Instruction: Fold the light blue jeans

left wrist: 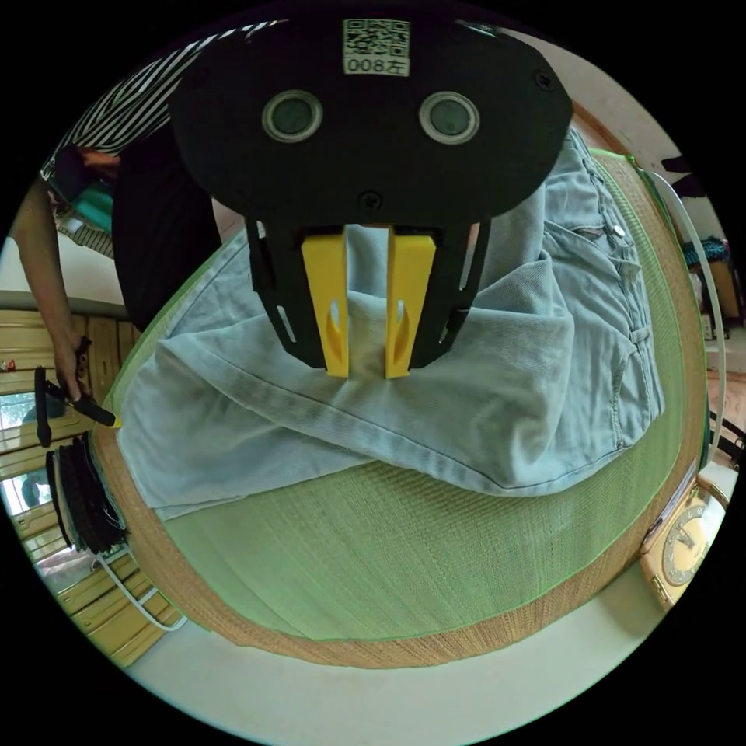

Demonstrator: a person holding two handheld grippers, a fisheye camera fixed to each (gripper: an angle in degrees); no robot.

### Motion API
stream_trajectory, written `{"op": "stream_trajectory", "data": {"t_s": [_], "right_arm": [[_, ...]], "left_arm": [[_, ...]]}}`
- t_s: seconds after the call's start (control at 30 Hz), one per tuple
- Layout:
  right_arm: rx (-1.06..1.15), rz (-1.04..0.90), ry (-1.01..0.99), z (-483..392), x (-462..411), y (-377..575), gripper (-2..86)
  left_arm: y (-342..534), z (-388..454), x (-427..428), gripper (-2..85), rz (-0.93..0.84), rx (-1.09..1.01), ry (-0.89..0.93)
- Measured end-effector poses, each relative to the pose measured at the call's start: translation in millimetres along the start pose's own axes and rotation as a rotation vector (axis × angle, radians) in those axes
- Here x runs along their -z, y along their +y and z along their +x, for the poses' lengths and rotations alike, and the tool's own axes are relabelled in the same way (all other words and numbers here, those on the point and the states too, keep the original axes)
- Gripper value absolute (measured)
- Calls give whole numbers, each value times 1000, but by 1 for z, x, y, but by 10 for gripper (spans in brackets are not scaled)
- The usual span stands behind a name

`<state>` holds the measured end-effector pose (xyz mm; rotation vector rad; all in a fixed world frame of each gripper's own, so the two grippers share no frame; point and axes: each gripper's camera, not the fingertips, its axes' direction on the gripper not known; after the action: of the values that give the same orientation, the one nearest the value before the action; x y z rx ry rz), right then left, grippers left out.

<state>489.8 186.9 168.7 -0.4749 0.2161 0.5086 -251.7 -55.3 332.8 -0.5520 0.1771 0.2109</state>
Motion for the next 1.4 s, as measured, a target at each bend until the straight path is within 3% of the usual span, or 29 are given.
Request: {"op": "stream_trajectory", "data": {"t_s": [0.3, 0.6, 0.7, 0.8, 0.9, 0.97, 1.13, 1.27, 1.4], "right_arm": [[79, 38, -21, 42, 18, -12, 55], [63, 231, -388, 104, 110, -56, 41], [37, 306, -530, 117, 137, -112, 37], [-19, 257, -607, 121, 131, -193, 38], [-55, 179, -441, 105, 110, -239, 44], [-7, 146, -317, 89, 88, -241, 53], [143, -4, -230, 74, 22, -200, 87], [228, -112, 5, 57, -22, -172, 86], [224, -103, 79, 45, -30, -183, 74]], "left_arm": [[-7, -2, 35, 7, 106, 15, 64], [-11, -50, 139, 3, 441, 113, 192], [-54, -82, 157, 3, 490, 213, 219], [-97, -110, 153, 3, 467, 357, 172], [-106, -122, 149, 2, 454, 401, 176], [-95, -118, 143, 3, 434, 322, 169], [-17, -113, 109, 5, 254, 209, 59], [68, -128, 93, 6, 139, 347, -3], [109, -142, 85, 6, 75, 459, -41]]}}
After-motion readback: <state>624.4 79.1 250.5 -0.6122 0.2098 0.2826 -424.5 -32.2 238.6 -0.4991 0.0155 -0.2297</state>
